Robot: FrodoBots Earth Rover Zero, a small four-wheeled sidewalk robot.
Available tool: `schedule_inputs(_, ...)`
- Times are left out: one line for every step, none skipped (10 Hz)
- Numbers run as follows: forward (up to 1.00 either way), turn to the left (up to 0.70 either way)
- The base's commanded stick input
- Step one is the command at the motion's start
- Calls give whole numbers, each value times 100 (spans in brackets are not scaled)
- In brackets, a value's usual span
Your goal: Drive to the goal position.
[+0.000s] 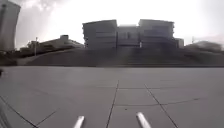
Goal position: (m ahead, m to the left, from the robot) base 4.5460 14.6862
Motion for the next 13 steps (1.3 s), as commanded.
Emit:
schedule_inputs(100, 27)
schedule_inputs(100, 27)
schedule_inputs(100, 27)
schedule_inputs(100, 27)
schedule_inputs(100, 27)
schedule_inputs(100, 27)
schedule_inputs(100, 27)
schedule_inputs(100, 27)
schedule_inputs(100, 27)
schedule_inputs(100, 27)
schedule_inputs(100, 27)
schedule_inputs(100, 27)
schedule_inputs(100, 27)
